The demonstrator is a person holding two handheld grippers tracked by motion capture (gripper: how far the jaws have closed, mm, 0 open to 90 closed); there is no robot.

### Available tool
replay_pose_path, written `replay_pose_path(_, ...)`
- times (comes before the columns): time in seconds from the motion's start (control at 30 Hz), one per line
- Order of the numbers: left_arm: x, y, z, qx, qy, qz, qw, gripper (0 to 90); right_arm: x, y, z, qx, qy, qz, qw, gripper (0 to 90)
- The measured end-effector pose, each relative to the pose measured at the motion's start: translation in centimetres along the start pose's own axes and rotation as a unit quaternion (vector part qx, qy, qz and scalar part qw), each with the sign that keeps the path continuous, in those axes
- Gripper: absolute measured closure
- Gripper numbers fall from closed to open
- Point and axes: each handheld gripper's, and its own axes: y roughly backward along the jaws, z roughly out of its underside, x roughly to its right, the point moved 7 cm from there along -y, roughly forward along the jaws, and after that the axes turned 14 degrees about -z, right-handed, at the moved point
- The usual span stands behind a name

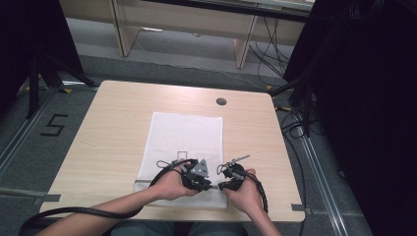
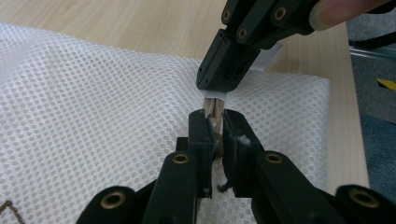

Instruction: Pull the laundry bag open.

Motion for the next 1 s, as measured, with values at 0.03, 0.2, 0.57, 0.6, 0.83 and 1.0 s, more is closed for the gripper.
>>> replay_pose_path(0.03,0.0,0.1,0.0,0.0,-0.005,-0.002,1.0,82.1,0.0,0.0,0.0,0.0,0.0,0.0,1.0,90.0)
replay_pose_path(0.2,-0.2,0.3,0.0,0.002,-0.008,-0.001,1.0,82.1,0.2,0.0,-0.1,0.003,0.005,0.0,1.0,90.0)
replay_pose_path(0.57,-0.4,0.8,0.2,0.006,-0.002,0.001,1.0,82.1,0.2,-0.1,-0.1,0.007,0.007,-0.003,1.0,90.0)
replay_pose_path(0.6,-0.5,0.9,0.2,0.005,-0.01,0.0,0.9999,82.1,0.2,-0.1,-0.1,0.008,0.004,-0.003,1.0,90.0)
replay_pose_path(0.83,-0.6,1.2,0.3,0.007,0.002,-0.001,1.0,82.1,0.3,0.0,-0.1,0.005,0.01,-0.002,0.9999,90.0)
replay_pose_path(1.0,-0.7,1.4,0.4,0.007,0.001,-0.002,1.0,82.0,0.5,0.0,0.0,0.002,0.007,0.008,0.9999,90.0)
